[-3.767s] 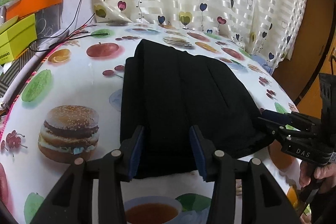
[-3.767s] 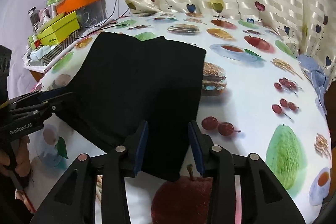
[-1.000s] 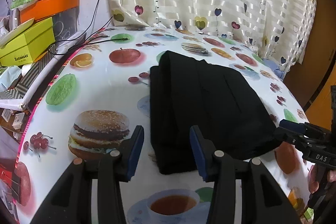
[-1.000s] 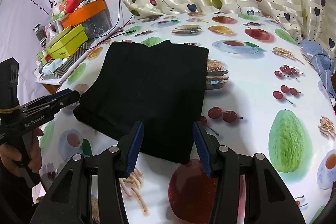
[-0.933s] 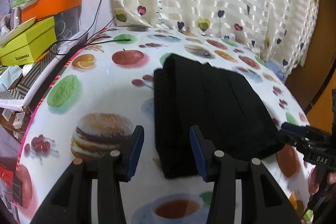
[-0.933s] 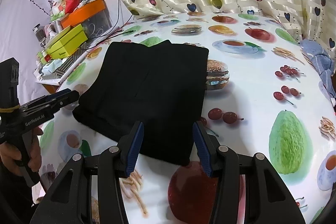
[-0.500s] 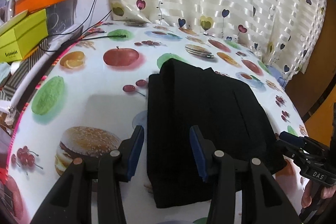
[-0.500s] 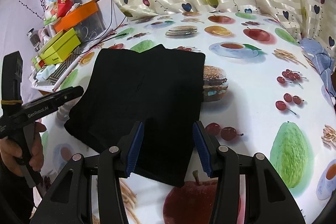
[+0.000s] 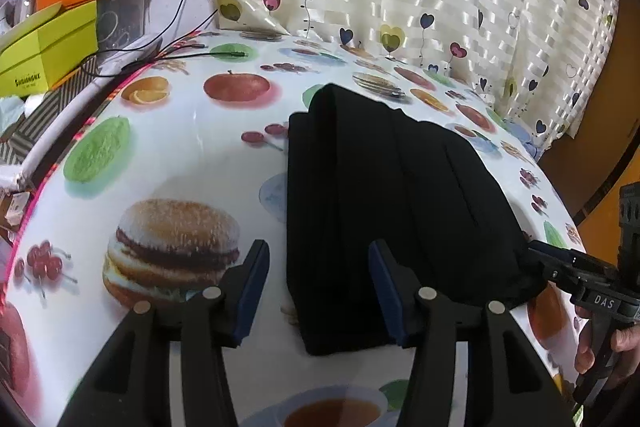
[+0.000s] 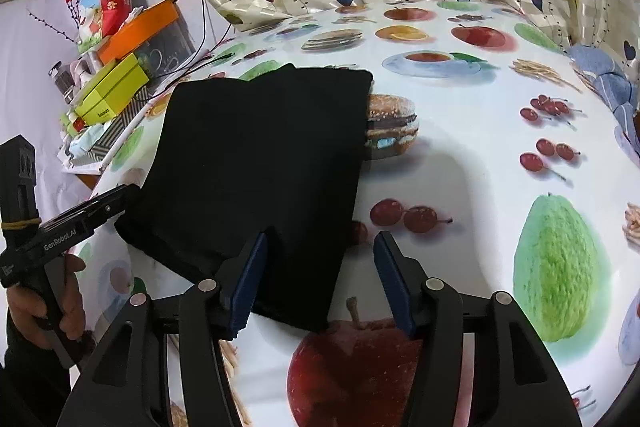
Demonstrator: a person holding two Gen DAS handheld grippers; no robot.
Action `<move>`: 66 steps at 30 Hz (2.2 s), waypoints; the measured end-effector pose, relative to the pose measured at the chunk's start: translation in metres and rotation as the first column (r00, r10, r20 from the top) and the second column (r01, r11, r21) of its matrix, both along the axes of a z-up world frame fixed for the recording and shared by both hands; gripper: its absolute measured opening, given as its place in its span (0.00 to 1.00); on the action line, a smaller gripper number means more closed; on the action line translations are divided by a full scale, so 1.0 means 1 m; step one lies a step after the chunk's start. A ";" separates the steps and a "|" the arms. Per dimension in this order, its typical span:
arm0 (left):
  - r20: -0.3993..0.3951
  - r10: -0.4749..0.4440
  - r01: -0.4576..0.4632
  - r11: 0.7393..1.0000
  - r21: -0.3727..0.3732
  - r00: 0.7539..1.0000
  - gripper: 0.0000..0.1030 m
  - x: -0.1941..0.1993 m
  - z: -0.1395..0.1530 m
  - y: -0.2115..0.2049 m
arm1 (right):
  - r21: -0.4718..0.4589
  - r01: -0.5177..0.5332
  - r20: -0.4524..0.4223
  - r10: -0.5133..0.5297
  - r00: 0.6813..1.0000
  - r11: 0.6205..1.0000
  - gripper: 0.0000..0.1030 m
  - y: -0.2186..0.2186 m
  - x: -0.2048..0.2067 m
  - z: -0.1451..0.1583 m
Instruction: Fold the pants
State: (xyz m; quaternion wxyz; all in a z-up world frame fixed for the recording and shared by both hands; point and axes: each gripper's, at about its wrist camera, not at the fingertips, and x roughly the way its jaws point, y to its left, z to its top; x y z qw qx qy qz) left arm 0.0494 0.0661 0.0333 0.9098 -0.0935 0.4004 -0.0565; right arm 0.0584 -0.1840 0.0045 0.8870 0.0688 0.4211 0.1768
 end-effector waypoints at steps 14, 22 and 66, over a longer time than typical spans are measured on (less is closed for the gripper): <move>-0.057 -0.002 -0.007 0.988 -0.152 0.998 0.58 0.055 -0.018 0.007 | 0.108 -0.014 -0.040 0.018 0.999 0.994 0.55 0.008 0.049 -0.006; -0.029 -0.001 -0.003 0.992 -0.130 1.000 0.35 0.048 -0.014 -0.002 | 0.116 -0.008 -0.054 0.014 0.998 0.993 0.26 0.012 0.054 -0.006; 0.063 0.254 -0.253 0.967 -0.026 0.965 0.10 0.073 0.003 0.148 | -0.055 -0.131 0.046 0.134 0.990 0.990 0.30 0.134 0.110 0.014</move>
